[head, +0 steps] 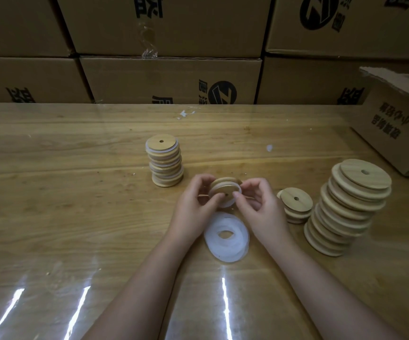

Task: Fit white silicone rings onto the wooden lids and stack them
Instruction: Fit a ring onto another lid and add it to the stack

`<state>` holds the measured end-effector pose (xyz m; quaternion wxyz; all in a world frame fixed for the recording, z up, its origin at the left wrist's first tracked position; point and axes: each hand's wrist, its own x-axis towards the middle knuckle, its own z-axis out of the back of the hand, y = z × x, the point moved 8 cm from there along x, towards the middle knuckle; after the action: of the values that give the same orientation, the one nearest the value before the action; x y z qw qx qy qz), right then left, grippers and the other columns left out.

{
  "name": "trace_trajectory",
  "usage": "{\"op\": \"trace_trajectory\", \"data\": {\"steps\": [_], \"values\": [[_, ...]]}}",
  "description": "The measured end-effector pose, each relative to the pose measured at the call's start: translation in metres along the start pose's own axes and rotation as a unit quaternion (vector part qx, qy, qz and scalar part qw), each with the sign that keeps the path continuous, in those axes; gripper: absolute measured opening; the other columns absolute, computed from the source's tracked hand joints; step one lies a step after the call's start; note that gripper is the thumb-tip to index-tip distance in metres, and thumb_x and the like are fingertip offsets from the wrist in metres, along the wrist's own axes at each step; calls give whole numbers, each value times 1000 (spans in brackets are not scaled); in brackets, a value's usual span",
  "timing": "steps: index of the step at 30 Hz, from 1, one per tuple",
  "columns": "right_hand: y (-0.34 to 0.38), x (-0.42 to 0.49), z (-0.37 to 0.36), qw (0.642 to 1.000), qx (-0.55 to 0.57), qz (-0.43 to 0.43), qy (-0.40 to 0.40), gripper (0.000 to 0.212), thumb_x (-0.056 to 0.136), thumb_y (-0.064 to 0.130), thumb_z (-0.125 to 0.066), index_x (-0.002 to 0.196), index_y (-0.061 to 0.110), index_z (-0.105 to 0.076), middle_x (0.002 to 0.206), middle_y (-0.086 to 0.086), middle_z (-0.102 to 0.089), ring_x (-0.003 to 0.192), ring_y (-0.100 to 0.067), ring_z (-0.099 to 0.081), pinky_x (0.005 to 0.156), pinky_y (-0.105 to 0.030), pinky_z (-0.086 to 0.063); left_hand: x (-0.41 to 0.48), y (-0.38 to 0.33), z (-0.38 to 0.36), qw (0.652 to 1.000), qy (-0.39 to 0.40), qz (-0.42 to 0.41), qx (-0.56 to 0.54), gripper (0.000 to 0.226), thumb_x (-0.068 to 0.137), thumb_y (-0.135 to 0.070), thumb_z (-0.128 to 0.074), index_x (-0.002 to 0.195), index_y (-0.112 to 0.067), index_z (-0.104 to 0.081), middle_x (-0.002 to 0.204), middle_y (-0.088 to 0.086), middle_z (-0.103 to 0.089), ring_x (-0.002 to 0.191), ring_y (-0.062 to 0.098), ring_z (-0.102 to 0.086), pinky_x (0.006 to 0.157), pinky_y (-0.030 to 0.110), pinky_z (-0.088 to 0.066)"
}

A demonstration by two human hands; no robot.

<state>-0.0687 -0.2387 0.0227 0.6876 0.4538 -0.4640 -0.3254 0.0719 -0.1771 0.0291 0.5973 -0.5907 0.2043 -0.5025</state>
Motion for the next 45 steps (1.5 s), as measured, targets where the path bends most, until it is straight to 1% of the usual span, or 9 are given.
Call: {"op": "trace_trajectory", "data": {"steps": [5,12,19,22,26,32,35,39,45], "values": [[0,0,0,1000,-3,13,1,29,87,6,-61,82,33,-55,103,12,-65,87,1,-65,75,-14,-50,-2,-5,-4,999,19,-28,41,47,82,-2,-63,102,-44,-53,105,-9,-63,96,5,-60,78,12,-46],[5,0,1,1000,16,13,-2,28,88,0,-57,84,28,-56,99,15,-64,91,6,-63,76,-9,-47,0,-9,-3,997,20,-53,61,37,83,3,-62,109,-22,-56,105,-7,-61,99,9,-56,85,14,-42],[5,0,5,1000,8,9,-25,24,88,1,-59,86,25,-58,93,9,-66,87,1,-64,75,-11,-48,0,-7,-3,998,21,-33,41,42,83,4,-62,107,-30,-54,106,-5,-61,98,4,-56,84,11,-41],[5,0,6,999,-7,13,-33,24,87,2,-60,86,26,-58,90,8,-67,86,-2,-65,75,-12,-49,1,-5,-1,999,18,-17,26,45,83,5,-62,106,-33,-53,106,-6,-61,95,-6,-55,81,6,-40],[2,1,3,1000,-8,0,-18,24,88,4,-60,85,28,-58,87,9,-67,84,-5,-66,79,-23,-54,2,-3,1,1000,21,-6,-2,42,82,7,-62,106,-26,-55,99,-16,-60,84,-19,-54,76,3,-40],[-5,3,1,999,-7,-32,-2,21,87,7,-62,80,27,-58,81,7,-66,82,-12,-67,81,-34,-55,3,-1,2,999,22,11,-41,41,84,8,-60,101,-30,-55,96,-12,-63,85,-8,-59,79,12,-45],[-4,3,1,999,-28,-25,-2,26,86,5,-61,79,29,-56,80,8,-66,80,-10,-66,79,-31,-55,3,5,1,995,17,44,-86,33,85,7,-59,101,-22,-54,96,-3,-63,88,7,-60,83,24,-49],[-3,3,1,1000,-7,-18,-1,24,87,5,-59,85,29,-56,85,8,-66,82,-2,-65,77,-23,-54,3,7,-3,997,24,47,-54,33,82,4,-64,92,-26,-52,89,-8,-62,80,-1,-59,74,18,-48],[0,-1,-7,999,-12,6,33,26,78,13,-72,84,32,-55,96,19,-65,85,4,-66,73,-13,-52,1,4,-1,1000,23,17,-3,26,72,-23,-68,91,-33,-52,85,-15,-61,80,0,-58,75,23,-48]]}}
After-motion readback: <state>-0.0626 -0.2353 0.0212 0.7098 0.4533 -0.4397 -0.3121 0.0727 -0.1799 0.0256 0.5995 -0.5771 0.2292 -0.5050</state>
